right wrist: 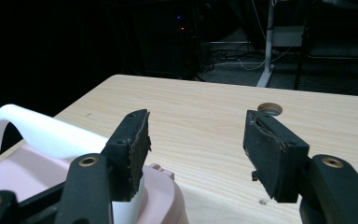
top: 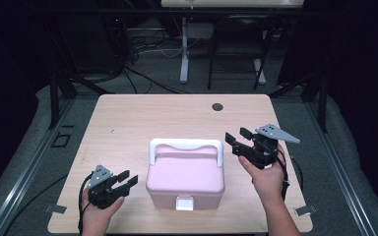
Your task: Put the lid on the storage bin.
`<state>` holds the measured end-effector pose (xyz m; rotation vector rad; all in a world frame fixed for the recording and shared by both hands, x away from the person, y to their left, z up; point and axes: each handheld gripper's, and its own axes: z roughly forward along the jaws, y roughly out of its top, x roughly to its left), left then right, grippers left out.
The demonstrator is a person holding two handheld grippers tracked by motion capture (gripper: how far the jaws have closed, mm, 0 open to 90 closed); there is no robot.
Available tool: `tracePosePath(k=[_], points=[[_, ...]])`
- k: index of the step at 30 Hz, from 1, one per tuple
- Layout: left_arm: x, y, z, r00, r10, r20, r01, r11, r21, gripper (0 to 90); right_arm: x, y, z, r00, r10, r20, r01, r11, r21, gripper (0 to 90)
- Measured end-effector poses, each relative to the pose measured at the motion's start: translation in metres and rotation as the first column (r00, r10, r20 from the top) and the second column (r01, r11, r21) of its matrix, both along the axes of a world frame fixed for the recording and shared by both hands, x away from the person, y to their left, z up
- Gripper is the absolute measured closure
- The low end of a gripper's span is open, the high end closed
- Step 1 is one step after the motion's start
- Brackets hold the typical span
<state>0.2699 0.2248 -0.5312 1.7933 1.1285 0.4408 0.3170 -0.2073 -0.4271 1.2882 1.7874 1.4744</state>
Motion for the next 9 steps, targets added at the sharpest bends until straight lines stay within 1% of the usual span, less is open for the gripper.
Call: tracePosePath(k=[6, 9], points=[[0.0007, 0.0014, -0.0018, 1.0000, 0.005, -0.001, -0.005, 1.0000, 0.002, 57.5, 0.0012, -0.0004, -0.0019, 0.9999, -0.003, -0.011, 0.003, 1.000, -0.002, 40.4], [0.0006, 0.0005, -0.0014, 1.0000, -0.003, -0.001, 0.003, 1.0000, 0.003, 57.5, 0.0025, -0.0012, -0.0039, 0.9999, -0.004, -0.016, 0.004, 1.000, -0.005, 40.4]])
